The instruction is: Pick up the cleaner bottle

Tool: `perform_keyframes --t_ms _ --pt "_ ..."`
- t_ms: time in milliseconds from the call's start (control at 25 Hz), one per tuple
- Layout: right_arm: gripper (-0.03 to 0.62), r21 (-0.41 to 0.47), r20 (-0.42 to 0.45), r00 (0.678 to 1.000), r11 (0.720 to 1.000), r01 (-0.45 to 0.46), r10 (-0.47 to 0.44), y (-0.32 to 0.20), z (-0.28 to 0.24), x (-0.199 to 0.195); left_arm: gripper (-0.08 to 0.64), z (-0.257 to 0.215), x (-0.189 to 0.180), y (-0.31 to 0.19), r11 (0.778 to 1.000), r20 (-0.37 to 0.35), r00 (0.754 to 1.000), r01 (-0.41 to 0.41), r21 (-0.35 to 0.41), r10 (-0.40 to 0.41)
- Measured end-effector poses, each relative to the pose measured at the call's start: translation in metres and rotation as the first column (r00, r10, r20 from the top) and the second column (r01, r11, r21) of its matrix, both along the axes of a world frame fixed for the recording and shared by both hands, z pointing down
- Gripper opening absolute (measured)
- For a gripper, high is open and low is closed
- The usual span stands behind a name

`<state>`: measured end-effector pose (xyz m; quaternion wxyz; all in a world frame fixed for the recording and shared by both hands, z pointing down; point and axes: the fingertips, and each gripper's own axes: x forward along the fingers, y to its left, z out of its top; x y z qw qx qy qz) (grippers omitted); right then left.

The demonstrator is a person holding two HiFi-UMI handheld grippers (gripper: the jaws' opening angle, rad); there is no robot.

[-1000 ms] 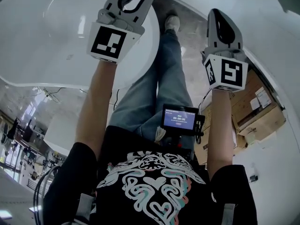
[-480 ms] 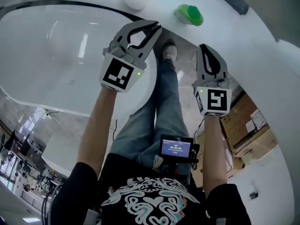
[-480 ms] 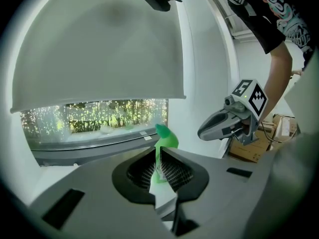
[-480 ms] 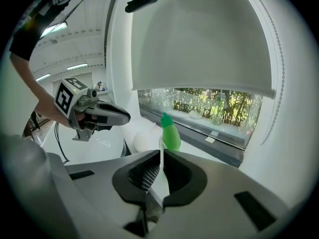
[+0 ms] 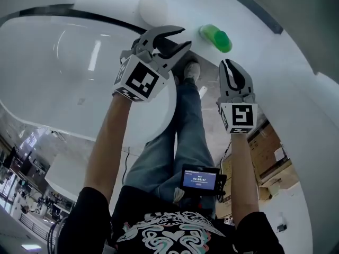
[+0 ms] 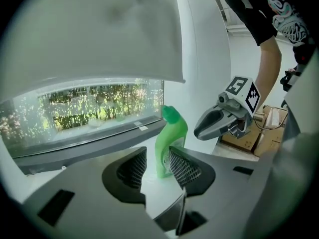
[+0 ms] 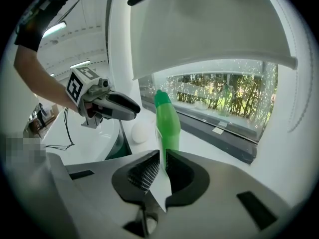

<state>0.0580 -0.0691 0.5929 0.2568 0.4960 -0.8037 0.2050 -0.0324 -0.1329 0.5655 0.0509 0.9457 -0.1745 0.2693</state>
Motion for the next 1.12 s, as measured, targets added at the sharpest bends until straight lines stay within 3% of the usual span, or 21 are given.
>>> perform_keyframes --t_ms 120,280,440,920,1120 --pt "0.031 -0.017 0.001 1.0 1.0 0.014 -0.014 -0.004 0.013 0.007 0.177 0.015 0.015 -0.002 0.997 0.024 0.997 -0.072 -0.026 0.073" --pt "0.036 -0.04 0.003 0.999 0.998 0.048 -0.048 -0.01 0.032 0.002 0.21 0.038 0.027 0.0 0.977 0.084 0.973 -0.21 -0.043 0.213" --pt "0.101 -0.071 0.015 0.998 0.995 0.068 -0.067 -0.015 0.045 -0.002 0.236 0.055 0.039 -0.005 0.955 0.093 0.951 -0.291 -0.049 0.295" --pt "0.129 -0.068 0.038 0.996 0.994 0.082 -0.08 -0.033 0.053 0.004 0.264 0.09 0.058 -0.009 0.897 0.143 0.886 -0.434 -0.078 0.441" --pt "0.132 -0.057 0.043 0.996 0.995 0.077 -0.075 -0.033 0.05 0.004 0.267 0.094 0.068 -0.012 0.88 0.154 0.868 -0.475 -0.022 0.473"
